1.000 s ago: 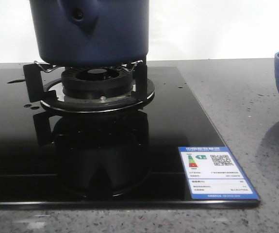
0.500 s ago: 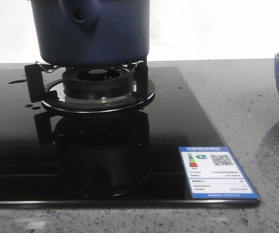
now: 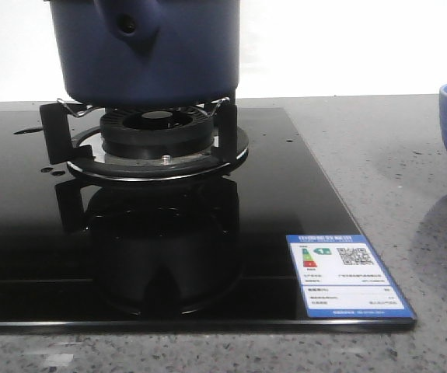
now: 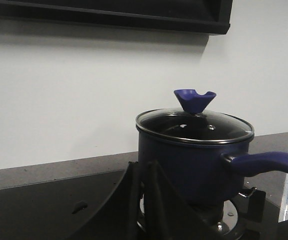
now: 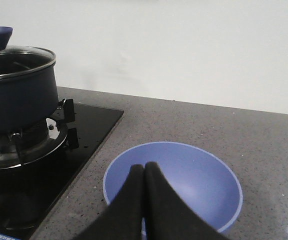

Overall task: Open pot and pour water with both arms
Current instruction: 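Open both grippers and lift them away from the lid and bowl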

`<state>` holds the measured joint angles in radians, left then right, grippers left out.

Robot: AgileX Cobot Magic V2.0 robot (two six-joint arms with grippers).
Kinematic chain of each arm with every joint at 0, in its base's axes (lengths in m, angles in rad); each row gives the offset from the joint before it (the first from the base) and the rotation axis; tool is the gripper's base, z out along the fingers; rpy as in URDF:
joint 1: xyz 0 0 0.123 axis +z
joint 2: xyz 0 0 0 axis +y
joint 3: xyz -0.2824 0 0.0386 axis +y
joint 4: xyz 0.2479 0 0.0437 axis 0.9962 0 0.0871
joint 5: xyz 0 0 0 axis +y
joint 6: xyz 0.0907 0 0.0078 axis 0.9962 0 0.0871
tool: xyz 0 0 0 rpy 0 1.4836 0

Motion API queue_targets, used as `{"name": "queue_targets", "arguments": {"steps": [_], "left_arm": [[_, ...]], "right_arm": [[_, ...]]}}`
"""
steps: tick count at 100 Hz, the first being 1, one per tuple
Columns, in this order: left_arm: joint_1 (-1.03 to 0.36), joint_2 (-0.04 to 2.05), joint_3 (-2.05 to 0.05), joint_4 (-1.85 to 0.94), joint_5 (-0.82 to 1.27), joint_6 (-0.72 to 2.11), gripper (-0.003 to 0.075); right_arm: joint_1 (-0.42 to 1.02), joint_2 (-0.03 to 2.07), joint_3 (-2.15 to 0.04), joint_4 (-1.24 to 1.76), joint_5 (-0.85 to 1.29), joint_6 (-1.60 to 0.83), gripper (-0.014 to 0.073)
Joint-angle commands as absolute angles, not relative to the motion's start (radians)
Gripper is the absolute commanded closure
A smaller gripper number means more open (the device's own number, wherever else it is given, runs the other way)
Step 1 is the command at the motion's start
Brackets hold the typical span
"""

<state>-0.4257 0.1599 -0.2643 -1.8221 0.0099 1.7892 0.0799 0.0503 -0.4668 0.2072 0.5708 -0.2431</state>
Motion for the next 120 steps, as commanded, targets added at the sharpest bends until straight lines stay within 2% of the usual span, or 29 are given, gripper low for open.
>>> {"name": "queue_targets", "arguments": {"steps": [1, 54, 69, 75, 90, 97, 103, 120], "left_arm": [[-0.43, 0.161, -0.27, -1.857, 0.031, 1.779, 0.0741], [-0.43, 0.161, -0.247, -1.857, 0.031, 1.779, 0.0741], [-0.43, 0.161, -0.247, -1.615, 0.031, 1.748, 0.0741], [-0.43, 0.161, -0.247, -1.384, 0.028, 1.489, 0.0741], [-0.43, 0.161, -0.24, -0.346, 0.068, 0.524, 0.0741], [-0.426, 0.161, -0.218, -0.047, 0.097, 0.215, 0.0741], [-0.411, 0.159, -0.186, 0.048, 0.121, 0.097, 0.0741], [-0.296, 0.139, -0.097, 0.047, 0.151, 0.088, 0.0741]], "right_arm": [[0.084, 0.057, -0.485, 0.222, 0.514, -0.254, 0.0657], [0.084, 0.057, -0.485, 0.222, 0.514, -0.254, 0.0657], [0.084, 0.057, -0.485, 0.222, 0.514, -0.254, 0.0657], [0.084, 0.057, -0.485, 0.222, 0.514, -0.254, 0.0657], [0.084, 0.057, -0.485, 0.222, 0.514, -0.254, 0.0657], [0.084, 0.057, -0.485, 0.222, 0.514, -0.254, 0.0657], [0.084, 0.057, -0.485, 0.222, 0.514, -0.254, 0.0657], [0.084, 0.057, -0.485, 0.222, 0.514, -0.254, 0.0657]]}}
